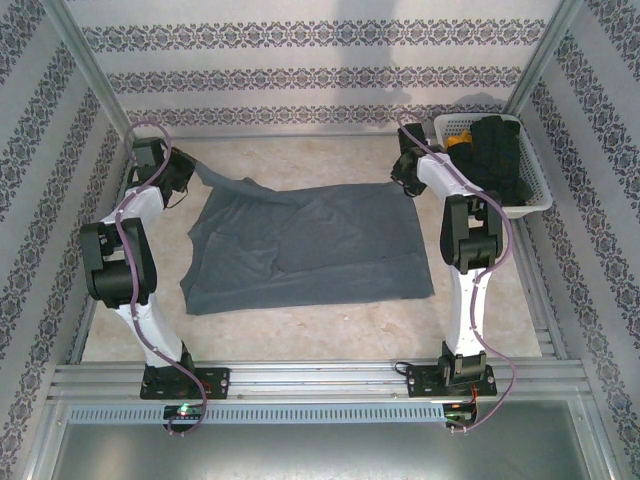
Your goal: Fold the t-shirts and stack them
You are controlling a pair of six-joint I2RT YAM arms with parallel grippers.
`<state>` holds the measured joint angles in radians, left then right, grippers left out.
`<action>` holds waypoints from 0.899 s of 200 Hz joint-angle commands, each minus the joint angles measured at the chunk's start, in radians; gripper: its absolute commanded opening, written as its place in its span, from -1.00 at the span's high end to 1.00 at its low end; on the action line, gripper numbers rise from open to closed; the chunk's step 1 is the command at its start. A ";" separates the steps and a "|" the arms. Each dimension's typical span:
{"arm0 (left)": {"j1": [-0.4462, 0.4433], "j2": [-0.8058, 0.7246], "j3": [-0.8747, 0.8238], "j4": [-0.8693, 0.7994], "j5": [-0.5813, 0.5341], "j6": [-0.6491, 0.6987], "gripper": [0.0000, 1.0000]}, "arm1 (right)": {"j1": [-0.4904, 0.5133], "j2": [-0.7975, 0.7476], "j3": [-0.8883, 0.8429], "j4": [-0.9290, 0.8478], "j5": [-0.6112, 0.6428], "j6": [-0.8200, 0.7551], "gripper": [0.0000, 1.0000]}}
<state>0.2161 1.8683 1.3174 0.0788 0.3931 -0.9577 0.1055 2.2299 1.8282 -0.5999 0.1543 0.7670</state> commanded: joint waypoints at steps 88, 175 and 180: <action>-0.009 0.027 0.032 0.052 0.032 -0.013 1.00 | -0.030 0.217 0.322 -0.171 -0.101 -0.103 0.31; -0.009 0.040 0.051 0.036 0.033 -0.012 1.00 | -0.031 0.352 0.536 -0.354 -0.084 -0.156 0.32; -0.009 0.039 0.051 0.036 0.034 -0.010 1.00 | -0.030 0.350 0.533 -0.351 -0.081 -0.159 0.32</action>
<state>0.2161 1.9011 1.3338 0.0948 0.4152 -0.9695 0.0757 2.5603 2.3180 -0.8604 0.0444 0.6388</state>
